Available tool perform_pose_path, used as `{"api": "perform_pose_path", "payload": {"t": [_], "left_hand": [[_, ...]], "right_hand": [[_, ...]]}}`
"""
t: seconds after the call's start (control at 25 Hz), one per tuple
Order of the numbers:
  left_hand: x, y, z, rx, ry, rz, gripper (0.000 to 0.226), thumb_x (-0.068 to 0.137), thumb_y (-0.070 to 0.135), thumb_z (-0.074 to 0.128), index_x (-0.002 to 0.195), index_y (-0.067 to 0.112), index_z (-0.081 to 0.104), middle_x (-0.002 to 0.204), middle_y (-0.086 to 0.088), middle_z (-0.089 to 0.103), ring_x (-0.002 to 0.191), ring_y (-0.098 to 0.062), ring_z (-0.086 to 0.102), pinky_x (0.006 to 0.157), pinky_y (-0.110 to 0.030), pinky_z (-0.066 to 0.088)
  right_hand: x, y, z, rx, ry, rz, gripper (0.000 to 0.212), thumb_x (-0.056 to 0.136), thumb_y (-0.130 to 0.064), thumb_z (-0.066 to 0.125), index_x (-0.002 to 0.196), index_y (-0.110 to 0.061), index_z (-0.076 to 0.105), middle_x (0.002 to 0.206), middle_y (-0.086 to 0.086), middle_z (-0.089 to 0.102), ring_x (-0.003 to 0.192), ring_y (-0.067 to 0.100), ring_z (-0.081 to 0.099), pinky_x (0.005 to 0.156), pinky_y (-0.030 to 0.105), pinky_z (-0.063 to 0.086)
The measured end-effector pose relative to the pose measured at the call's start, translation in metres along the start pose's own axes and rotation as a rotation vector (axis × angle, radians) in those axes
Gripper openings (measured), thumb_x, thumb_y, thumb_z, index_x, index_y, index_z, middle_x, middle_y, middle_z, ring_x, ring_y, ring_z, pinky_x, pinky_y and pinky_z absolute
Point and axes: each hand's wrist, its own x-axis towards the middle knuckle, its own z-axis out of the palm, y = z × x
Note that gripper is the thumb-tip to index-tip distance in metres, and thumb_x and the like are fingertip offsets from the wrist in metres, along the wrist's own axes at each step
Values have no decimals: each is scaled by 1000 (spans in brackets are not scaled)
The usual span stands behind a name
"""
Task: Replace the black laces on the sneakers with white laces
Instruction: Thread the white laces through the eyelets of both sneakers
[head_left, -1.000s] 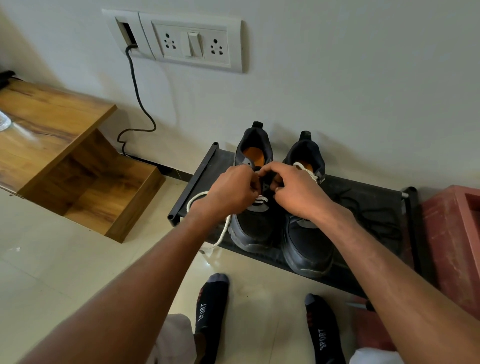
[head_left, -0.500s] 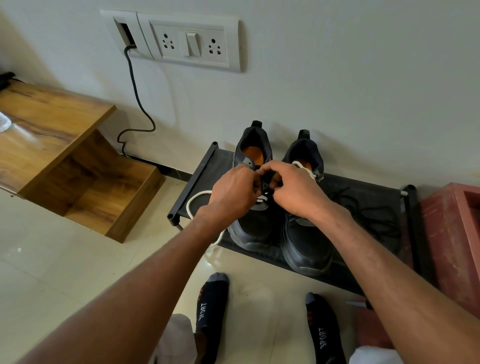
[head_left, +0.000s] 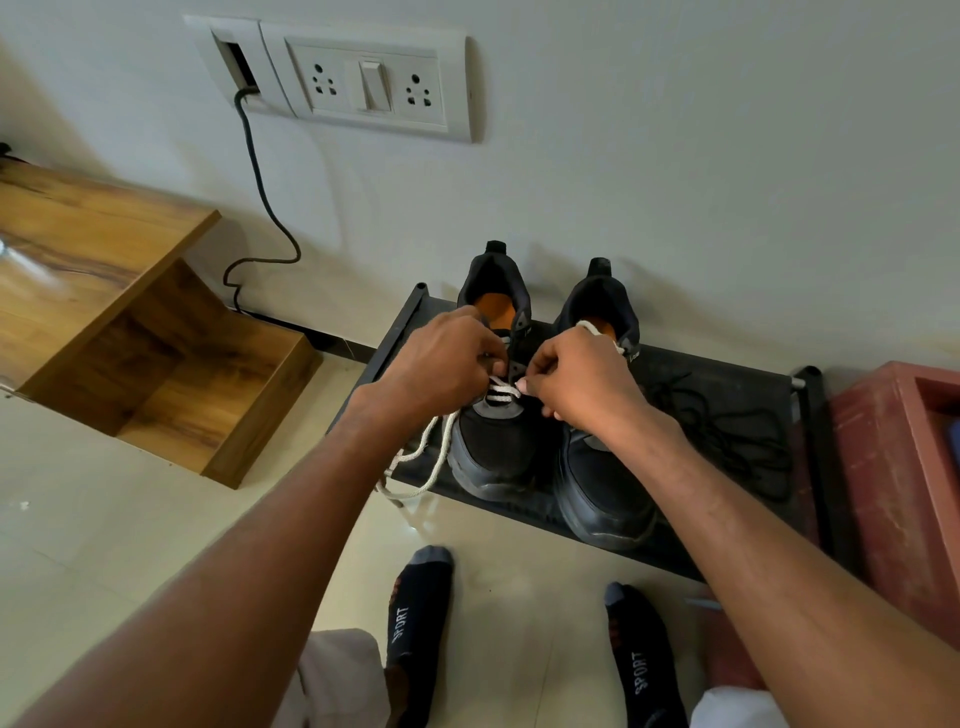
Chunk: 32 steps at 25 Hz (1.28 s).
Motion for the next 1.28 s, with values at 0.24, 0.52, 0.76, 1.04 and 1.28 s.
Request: {"api": "perform_pose_path", "payload": {"t": [0.24,0.52,0.76,1.04,1.28], "left_hand": [[-2,-4,-6,-13,-24,-38,34,99,11,61,116,36,77,113,6,51,109,-19,53,85,-38,49],[-4,7,-10,44,-98,-104,52,97,0,53,124,40,73,111,6,42,101,-16,47,78,-30,37],[-7,5,-6,76,-98,-71,44,98,4,62,125,37,73,113,8,42,98,-14,45,80,-29,37],[-7,-9,-7,47,-167,-32,56,99,-1,52,132,42,66,118,2,49,97,-18,51,68,-26,35],[-3,-5,-6,53,-149,-56,54,98,-1,54,128,41,70,118,1,48,102,-21,52,74,-29,35]], "right_hand": [[-8,-8,0,-47,29,-52,10,90,-21,73,81,-24,77,70,-4,71,68,15,71,73,37,63],[-9,-14,-3,14,36,-40,13,90,-24,72,80,-16,69,71,1,71,65,17,72,71,42,63],[-3,-14,-22,407,286,125,19,96,-20,67,81,-9,71,63,3,72,51,11,70,62,37,62],[-5,-5,-36,33,433,-107,26,93,-12,67,117,-20,64,111,-5,65,95,14,63,78,28,44],[-8,-7,-8,-89,43,-57,5,93,-29,77,97,-29,80,94,-5,76,90,17,72,86,41,60]]}}
